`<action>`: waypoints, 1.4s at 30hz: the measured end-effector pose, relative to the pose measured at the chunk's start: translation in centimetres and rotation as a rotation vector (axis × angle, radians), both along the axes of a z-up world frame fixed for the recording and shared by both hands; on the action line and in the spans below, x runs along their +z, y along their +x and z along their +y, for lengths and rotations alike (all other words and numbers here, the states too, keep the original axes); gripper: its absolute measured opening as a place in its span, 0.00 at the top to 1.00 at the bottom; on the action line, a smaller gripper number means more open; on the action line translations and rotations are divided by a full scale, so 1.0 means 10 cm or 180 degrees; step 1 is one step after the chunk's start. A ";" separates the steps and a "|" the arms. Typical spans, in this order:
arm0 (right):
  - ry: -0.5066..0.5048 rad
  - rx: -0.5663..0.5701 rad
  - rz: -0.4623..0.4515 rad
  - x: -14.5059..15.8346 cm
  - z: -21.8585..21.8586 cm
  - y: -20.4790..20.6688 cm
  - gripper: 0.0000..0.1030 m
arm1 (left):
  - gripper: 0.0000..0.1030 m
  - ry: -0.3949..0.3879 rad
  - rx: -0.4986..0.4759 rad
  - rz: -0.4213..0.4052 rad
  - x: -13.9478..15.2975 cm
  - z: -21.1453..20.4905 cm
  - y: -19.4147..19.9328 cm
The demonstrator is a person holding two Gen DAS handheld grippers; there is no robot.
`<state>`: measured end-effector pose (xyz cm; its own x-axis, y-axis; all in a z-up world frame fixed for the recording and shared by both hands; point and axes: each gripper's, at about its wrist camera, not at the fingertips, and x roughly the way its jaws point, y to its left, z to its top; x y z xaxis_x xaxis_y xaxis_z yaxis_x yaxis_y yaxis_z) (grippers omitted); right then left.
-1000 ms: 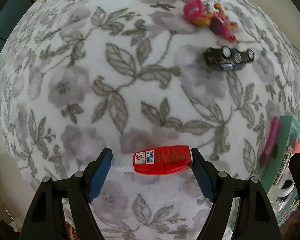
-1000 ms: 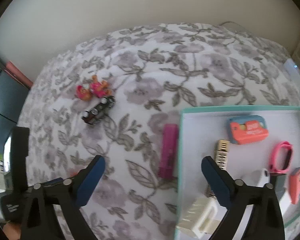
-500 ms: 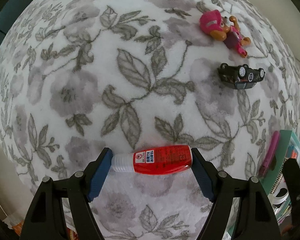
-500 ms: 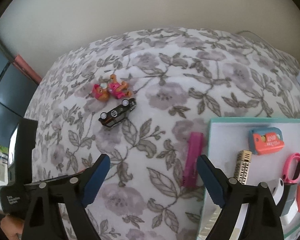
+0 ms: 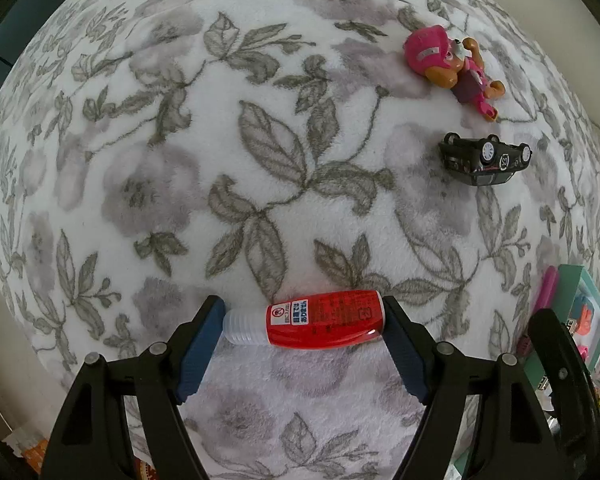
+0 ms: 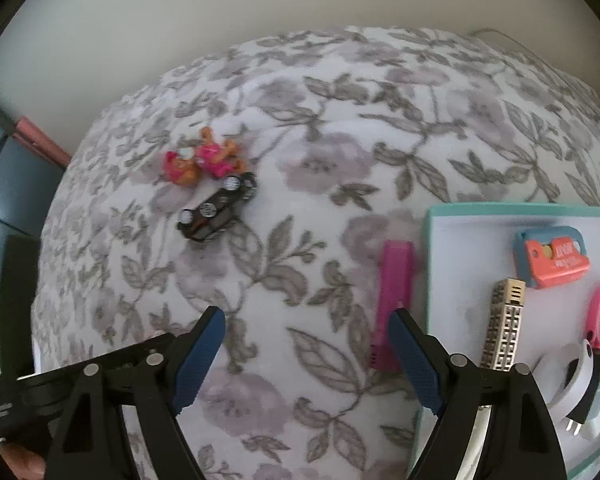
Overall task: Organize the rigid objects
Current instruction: 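Grasp the magenta lighter with the right tool while the left tool holds the bottle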
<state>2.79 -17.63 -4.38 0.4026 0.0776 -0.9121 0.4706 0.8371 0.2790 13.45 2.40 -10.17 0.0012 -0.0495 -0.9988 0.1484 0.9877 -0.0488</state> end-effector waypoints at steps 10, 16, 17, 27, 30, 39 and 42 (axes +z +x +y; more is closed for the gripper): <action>0.0156 -0.0101 -0.0053 -0.05 -0.12 -0.04 0.17 | 0.23 -0.0043 0.0032 0.0018 0.03 0.00 0.01; 0.0249 -0.0151 -0.0137 -0.02 -0.19 -0.09 0.17 | 0.23 -0.0129 0.0079 0.0052 0.04 0.03 -0.01; 0.0289 -0.0173 -0.0151 -0.02 -0.20 -0.09 0.18 | 0.23 -0.0131 0.0079 0.0054 0.04 0.03 -0.01; -0.0482 -0.0034 0.0387 -0.09 0.12 0.12 0.18 | 0.23 -0.0187 0.0118 0.0075 0.03 0.04 0.01; -0.0630 -0.0069 0.0516 -0.12 0.18 0.18 0.16 | 0.23 -0.0202 0.0126 0.0077 0.03 0.08 0.03; -0.0244 -0.0387 0.0306 -0.11 0.12 0.16 0.18 | 0.23 -0.0110 0.0155 -0.0018 0.11 0.18 0.10; -0.0321 -0.0490 0.0256 -0.07 0.10 0.11 0.18 | 0.23 -0.0102 0.0131 -0.0007 0.12 0.15 0.11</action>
